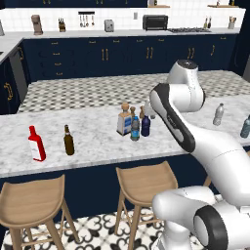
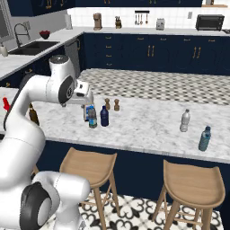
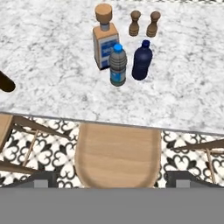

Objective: Move the plastic bottles in the middle to the plastics group, and the glass bottles in the middle to the glass group.

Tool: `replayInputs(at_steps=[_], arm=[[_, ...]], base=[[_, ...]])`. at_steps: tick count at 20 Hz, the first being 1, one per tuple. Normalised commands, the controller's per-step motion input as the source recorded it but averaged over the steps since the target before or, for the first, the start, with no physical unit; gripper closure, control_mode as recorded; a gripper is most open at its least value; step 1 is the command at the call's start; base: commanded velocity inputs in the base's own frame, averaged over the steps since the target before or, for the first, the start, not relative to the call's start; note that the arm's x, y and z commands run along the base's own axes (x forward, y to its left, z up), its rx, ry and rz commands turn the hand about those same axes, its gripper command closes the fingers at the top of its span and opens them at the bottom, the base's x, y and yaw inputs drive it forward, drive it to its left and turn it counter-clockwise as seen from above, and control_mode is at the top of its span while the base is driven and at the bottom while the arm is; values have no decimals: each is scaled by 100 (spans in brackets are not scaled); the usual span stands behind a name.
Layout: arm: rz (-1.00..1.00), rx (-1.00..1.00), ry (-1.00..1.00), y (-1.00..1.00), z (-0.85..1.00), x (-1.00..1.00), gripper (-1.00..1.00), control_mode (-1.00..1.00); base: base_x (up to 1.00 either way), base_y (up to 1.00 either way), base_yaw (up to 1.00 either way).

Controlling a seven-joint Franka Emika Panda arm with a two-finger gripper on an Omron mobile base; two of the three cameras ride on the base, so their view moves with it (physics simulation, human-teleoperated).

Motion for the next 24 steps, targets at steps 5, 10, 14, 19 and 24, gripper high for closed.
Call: replayInputs(at_steps=[5,10,14,19,24], arm=[[8,0,-8,6,-29,65,-100,-100],[8,0,-1,0,-24,62,-100,-100],[0,0,0,1,-22,67,-100,-100],[0,0,0,1,-14,58,-100,-100],[0,0,0,4,-34,35,-100,-100]], base=[[0,0,0],[0,0,0],[0,0,0],[0,0,0],[0,0,0]])
